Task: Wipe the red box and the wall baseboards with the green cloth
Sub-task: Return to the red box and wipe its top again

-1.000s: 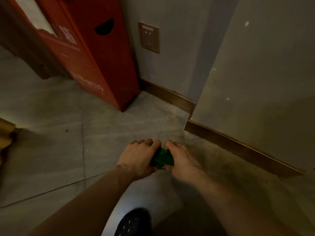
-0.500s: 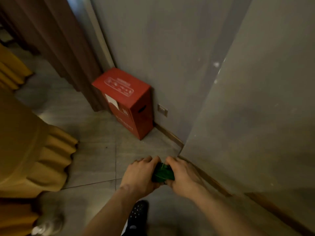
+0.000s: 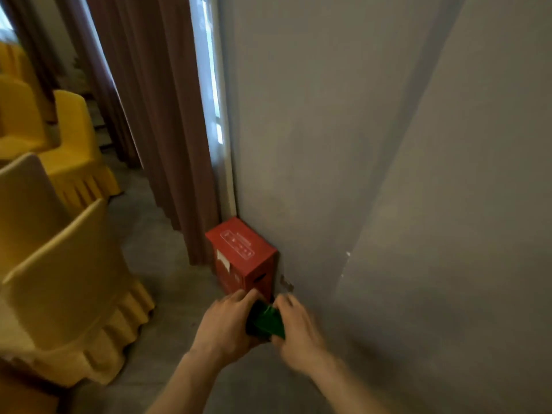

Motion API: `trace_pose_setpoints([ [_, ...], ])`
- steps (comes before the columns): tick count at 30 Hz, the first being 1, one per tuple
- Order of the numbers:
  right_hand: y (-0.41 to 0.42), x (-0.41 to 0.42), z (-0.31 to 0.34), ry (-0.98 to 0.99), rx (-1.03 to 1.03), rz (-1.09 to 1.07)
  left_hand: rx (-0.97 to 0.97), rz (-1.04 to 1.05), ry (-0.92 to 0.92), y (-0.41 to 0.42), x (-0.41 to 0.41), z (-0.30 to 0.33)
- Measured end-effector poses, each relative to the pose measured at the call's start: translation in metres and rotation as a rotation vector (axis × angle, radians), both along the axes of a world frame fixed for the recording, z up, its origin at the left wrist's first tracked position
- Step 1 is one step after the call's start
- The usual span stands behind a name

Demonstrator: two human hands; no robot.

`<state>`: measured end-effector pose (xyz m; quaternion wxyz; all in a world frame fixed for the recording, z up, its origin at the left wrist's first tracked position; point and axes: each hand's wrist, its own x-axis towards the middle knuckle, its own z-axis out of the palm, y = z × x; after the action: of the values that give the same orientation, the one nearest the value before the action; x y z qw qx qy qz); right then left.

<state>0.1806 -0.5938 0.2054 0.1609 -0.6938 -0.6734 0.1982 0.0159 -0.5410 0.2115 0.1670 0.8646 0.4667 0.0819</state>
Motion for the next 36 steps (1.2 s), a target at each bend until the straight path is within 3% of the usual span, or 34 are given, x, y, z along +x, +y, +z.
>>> trace_pose_setpoints([
  [8, 0.094, -0.034, 0.034, 0.048, 0.021, 0.046, 0.035, 0.033, -0.028, 0.084, -0.041, 0.046],
  [17, 0.202, -0.07, 0.051, -0.007, 0.098, -0.068, 0.063, -0.051, -0.061, 0.208, -0.078, 0.046],
  [25, 0.274, -0.077, 0.01, 0.026, 0.024, -0.098, -0.013, -0.063, -0.078, 0.287, -0.081, -0.004],
  [36, 0.403, -0.017, -0.079, 0.032, -0.117, -0.058, -0.085, 0.018, -0.01, 0.404, -0.022, -0.09],
])
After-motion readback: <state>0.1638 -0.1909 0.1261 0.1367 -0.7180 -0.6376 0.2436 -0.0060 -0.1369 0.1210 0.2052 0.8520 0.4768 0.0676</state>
